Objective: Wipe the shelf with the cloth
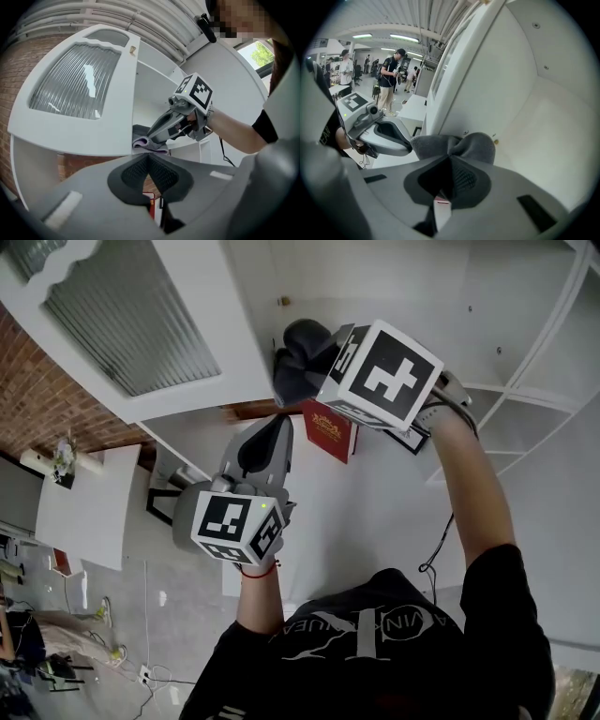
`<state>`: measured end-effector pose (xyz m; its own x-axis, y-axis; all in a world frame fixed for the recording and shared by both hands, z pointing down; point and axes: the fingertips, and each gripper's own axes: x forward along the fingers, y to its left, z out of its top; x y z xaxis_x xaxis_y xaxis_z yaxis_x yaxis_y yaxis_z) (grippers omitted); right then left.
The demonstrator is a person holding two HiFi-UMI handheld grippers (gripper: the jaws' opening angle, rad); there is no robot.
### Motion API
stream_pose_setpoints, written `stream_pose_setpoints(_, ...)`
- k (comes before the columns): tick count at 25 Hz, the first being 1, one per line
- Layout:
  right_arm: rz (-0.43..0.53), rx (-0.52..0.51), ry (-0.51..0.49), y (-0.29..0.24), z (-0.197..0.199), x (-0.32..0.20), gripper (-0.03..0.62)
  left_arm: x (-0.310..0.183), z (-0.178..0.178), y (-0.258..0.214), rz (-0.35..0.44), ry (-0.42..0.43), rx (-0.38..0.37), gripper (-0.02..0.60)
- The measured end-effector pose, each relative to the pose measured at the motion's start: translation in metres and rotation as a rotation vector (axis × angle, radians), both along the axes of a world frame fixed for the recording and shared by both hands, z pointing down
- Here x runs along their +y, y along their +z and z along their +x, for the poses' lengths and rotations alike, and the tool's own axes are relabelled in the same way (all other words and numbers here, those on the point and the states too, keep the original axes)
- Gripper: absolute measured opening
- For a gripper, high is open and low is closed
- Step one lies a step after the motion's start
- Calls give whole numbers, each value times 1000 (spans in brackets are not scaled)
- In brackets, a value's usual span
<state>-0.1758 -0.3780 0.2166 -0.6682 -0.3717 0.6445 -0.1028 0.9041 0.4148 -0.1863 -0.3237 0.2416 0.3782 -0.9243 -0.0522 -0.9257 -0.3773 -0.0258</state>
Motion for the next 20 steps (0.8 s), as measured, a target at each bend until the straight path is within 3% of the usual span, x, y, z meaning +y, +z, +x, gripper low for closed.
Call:
stream_pose_setpoints(6, 32, -145, -15, -9, 11, -4, 25, 1, 14, 0, -2, 32, -1, 11)
stream_pose_setpoints(12, 88, -221, 24, -12, 26, -13, 114, -3, 26, 5, 2, 59, -11, 11)
stream_pose_setpoints(16, 61, -278, 56, -16, 37, -19, 158, -4, 29, 5, 5, 70, -10, 11)
stream_pose_setpoints(20, 0, -249, 68, -7, 34, -23, 172, -5, 32, 5, 8, 77, -6, 11)
